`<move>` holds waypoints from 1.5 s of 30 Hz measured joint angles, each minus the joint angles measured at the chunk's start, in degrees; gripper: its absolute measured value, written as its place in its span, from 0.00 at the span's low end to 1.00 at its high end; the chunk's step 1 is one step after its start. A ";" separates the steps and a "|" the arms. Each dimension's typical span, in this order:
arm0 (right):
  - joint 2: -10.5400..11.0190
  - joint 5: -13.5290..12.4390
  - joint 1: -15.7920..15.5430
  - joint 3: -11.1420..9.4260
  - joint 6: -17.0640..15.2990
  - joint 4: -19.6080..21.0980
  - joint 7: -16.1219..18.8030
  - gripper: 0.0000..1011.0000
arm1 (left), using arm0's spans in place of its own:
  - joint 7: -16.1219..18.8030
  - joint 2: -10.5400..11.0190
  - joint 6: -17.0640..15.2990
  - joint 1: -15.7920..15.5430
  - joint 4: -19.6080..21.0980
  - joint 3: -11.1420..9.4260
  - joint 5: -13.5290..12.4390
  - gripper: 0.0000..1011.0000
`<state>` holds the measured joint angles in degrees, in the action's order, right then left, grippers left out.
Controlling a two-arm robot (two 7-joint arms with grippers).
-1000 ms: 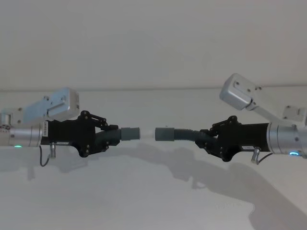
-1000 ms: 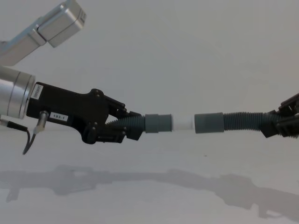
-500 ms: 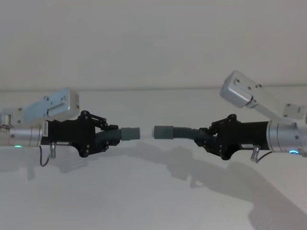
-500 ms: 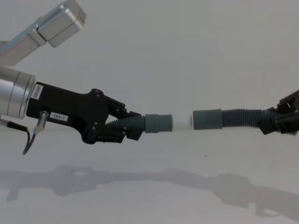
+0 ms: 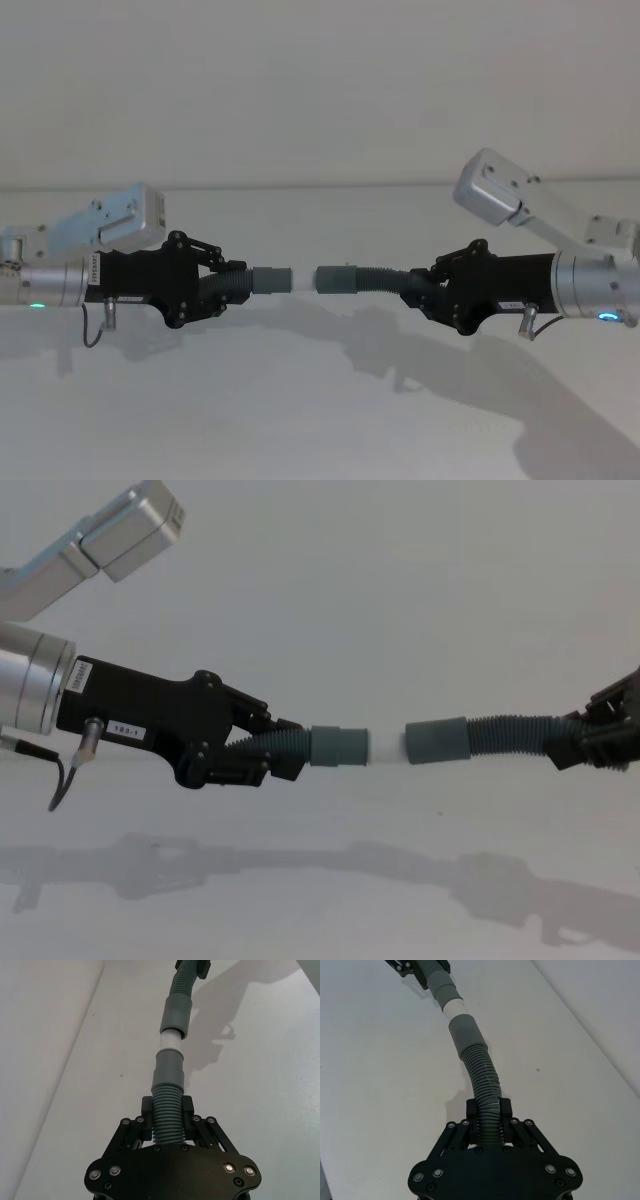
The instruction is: Use both hands to pick up one end of the pipe from the table, align the ends, and insert them.
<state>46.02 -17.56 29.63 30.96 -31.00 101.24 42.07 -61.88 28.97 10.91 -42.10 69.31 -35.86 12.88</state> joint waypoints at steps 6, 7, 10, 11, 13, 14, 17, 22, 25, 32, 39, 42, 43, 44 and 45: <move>0.00 -0.18 0.23 0.43 0.00 -0.11 0.02 0.24 | 0.00 0.00 0.00 0.00 0.00 0.00 0.00 0.30; 0.00 -0.18 0.23 0.43 0.00 -0.11 0.02 0.24 | 0.00 0.00 0.00 0.00 0.00 0.00 0.00 0.30; -0.03 -0.32 0.35 0.66 0.04 -0.18 -0.01 0.24 | 0.00 0.00 0.00 0.00 0.00 0.00 0.00 0.30; -0.03 -0.35 0.37 0.70 0.05 -0.20 -0.02 0.24 | 0.00 0.00 0.00 0.00 0.00 0.00 0.00 0.30; -0.04 -0.40 0.40 0.78 0.08 -0.22 -0.04 0.24 | 0.00 0.00 0.00 0.00 0.00 0.00 0.00 0.30; -0.04 -0.45 0.45 0.84 0.12 -0.25 -0.08 0.24 | 0.00 0.00 0.00 0.00 0.00 0.00 0.01 0.30; -0.04 -0.68 0.50 0.97 0.17 -0.31 -0.14 0.24 | 0.00 0.00 0.00 0.00 0.00 0.00 0.01 0.30; 0.01 -1.07 0.58 1.10 0.21 -0.45 -0.19 0.24 | 0.00 0.00 0.00 0.00 0.00 0.00 0.01 0.30; 0.03 -1.33 0.70 1.22 0.24 -0.54 -0.19 0.24 | 0.00 0.00 0.00 0.00 0.00 0.00 0.01 0.30; 0.05 -1.97 0.89 1.32 0.35 -0.73 -0.26 0.24 | 0.00 0.00 0.00 0.00 0.00 0.00 0.01 0.30; 0.04 -2.31 0.99 1.36 0.43 -0.85 -0.42 0.24 | 0.00 0.00 0.00 0.00 0.00 0.00 0.01 0.30; 0.03 -2.43 1.01 1.39 0.44 -0.89 -0.45 0.24 | 0.00 0.00 0.00 0.00 0.00 0.00 0.01 0.30; 0.04 -2.46 1.01 1.39 0.45 -0.89 -0.46 0.24 | 0.00 0.00 0.00 0.00 0.00 0.00 0.01 0.30; 0.03 -2.50 1.02 1.40 0.46 -0.90 -0.47 0.24 | 0.00 0.00 0.00 0.00 0.00 0.00 0.01 0.30; 0.03 -2.50 1.02 1.40 0.46 -0.90 -0.47 0.24 | 0.00 0.00 0.00 0.00 0.00 0.00 0.01 0.30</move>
<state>46.06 -20.06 30.65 32.36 -30.54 100.34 41.60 -61.88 28.97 10.91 -42.10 69.31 -35.86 12.89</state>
